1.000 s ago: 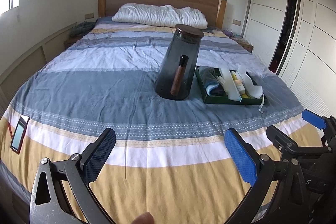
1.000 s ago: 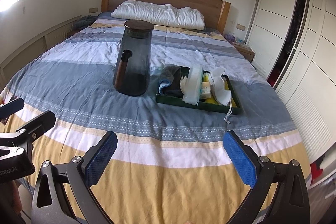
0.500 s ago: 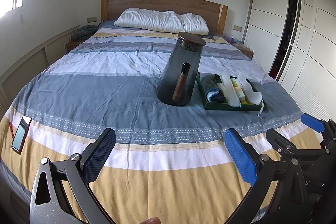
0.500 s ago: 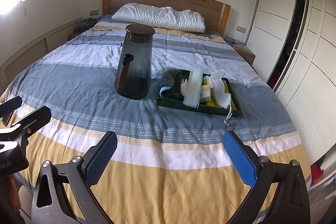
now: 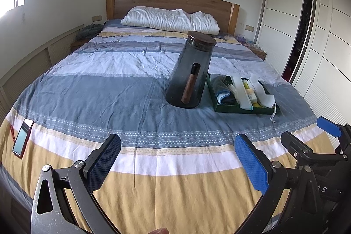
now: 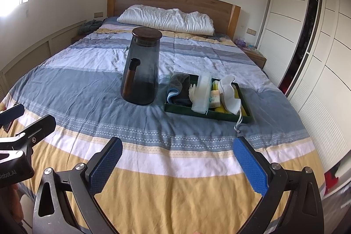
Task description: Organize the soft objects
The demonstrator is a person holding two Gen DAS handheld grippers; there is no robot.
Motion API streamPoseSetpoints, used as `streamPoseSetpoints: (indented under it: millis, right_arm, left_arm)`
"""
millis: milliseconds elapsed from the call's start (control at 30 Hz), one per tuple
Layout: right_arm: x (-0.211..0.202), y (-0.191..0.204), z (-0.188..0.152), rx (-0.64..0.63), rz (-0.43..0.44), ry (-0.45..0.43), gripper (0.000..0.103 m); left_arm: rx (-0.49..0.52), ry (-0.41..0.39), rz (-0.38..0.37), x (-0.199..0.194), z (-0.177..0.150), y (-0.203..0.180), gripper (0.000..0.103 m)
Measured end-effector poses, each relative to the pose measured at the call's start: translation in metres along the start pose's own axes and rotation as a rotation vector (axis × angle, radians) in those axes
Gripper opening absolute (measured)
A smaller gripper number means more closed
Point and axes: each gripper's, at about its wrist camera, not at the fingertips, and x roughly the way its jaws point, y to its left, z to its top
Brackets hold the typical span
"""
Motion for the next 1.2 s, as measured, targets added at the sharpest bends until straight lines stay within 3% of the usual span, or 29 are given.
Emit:
streamPoseSetpoints:
  millis: [633,1200]
  right_arm:
    - [0.009,0.000,-0.010,0.112,0.033,0.060,0.103]
    - [0.022,0.008,-0.014,0.093,0.018,0.081,0.103]
  left_arm:
    - [0.003,0.042,0.021,0.010,-0.008,0.004,0.101]
    - [0.014,0.067,0.022,0.018,-0.015,0.004,0.101]
